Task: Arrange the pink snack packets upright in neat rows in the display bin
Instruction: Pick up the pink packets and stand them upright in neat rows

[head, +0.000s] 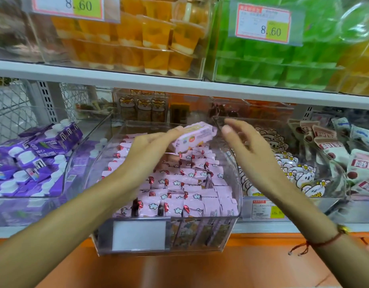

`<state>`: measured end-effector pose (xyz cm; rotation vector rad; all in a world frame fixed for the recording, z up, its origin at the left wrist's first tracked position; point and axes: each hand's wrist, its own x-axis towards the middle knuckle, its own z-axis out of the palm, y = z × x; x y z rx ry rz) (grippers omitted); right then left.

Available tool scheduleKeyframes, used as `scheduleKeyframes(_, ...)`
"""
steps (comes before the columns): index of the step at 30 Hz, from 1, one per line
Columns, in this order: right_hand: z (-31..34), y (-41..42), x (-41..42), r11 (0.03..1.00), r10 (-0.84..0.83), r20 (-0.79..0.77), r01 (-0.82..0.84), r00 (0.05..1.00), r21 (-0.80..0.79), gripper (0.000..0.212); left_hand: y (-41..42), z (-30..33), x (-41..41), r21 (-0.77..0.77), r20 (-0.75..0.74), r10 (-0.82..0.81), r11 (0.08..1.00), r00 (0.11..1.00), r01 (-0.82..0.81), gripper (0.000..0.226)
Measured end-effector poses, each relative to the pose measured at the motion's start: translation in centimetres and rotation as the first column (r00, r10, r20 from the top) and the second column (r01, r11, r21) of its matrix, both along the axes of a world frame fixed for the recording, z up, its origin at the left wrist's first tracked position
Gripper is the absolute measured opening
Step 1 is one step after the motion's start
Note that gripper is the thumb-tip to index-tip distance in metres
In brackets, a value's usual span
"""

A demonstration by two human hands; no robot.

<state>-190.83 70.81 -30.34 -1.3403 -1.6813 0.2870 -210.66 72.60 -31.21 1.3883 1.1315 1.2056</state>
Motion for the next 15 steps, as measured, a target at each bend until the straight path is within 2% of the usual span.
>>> scheduleKeyframes(1, -0.1, -0.4, -0.2, 0.995, 0.0, 0.175, -0.017, 0.985, 0.097, 0.044, 0.1, 0.0, -0.2, -0.059, -0.002, 0.016, 0.998, 1.0, -0.016, 0.035)
scheduleKeyframes(3, -0.6, -0.7, -0.8, 0.969, 0.002, 0.456, -0.115, 0.89, 0.219, 0.066, 0.0, -0.1, -0.2, -0.106, -0.024, 0.001, 0.994, 1.0, -0.004, 0.055)
scheduleKeyframes(5, -0.9, -0.6, -1.5, 0.948, -0.071, 0.621, -0.14, 0.781, 0.284, 0.067, -0.2, -0.1, 0.3, -0.083, -0.04, -0.027, 0.996, 0.999, 0.024, 0.062)
scheduleKeyframes(6, -1.0, -0.5, -1.7, 0.939, -0.098, 0.63, -0.138, 0.77, 0.315, 0.06, -0.3, 0.0, 0.5, -0.065, -0.034, -0.037, 0.997, 0.999, 0.035, 0.061)
scheduleKeyframes(8, -0.8, -0.4, -1.7, 0.931, -0.069, 0.505, -0.126, 0.861, 0.342, 0.043, -0.3, 0.2, 0.7, -0.046, 0.005, -0.054, 0.997, 0.999, 0.055, 0.057)
scheduleKeyframes(10, -0.4, -0.4, -1.5, 0.962, 0.083, 0.181, -0.126, 0.98, 0.244, 0.031, 0.1, 0.3, 0.5, 0.003, -0.005, -0.076, 0.997, 0.997, 0.076, 0.058)
scheduleKeyframes(11, -0.1, -0.4, -1.3, 0.974, 0.185, -0.041, -0.178, 0.982, 0.142, 0.026, 0.2, 0.2, 0.3, 0.049, -0.044, -0.077, 0.996, 0.996, 0.08, 0.052)
scheduleKeyframes(12, 0.0, -0.4, -1.2, 0.966, 0.256, -0.248, -0.254, 0.934, 0.042, 0.023, 0.3, -0.1, 0.1, 0.115, -0.113, -0.073, 0.99, 0.991, 0.086, 0.041)
scheduleKeyframes(13, 0.1, -0.2, -1.0, 0.949, 0.279, -0.388, -0.315, 0.879, -0.031, 0.023, 0.4, -0.5, -0.2, 0.189, -0.21, -0.068, 0.976, 0.975, 0.109, 0.029)
scheduleKeyframes(15, -0.1, 0.0, -0.6, 0.923, 0.27, -0.488, -0.367, 0.83, -0.113, 0.026, 0.8, -1.3, -0.7, 0.28, -0.437, -0.081, 0.934, 0.896, 0.221, 0.013)
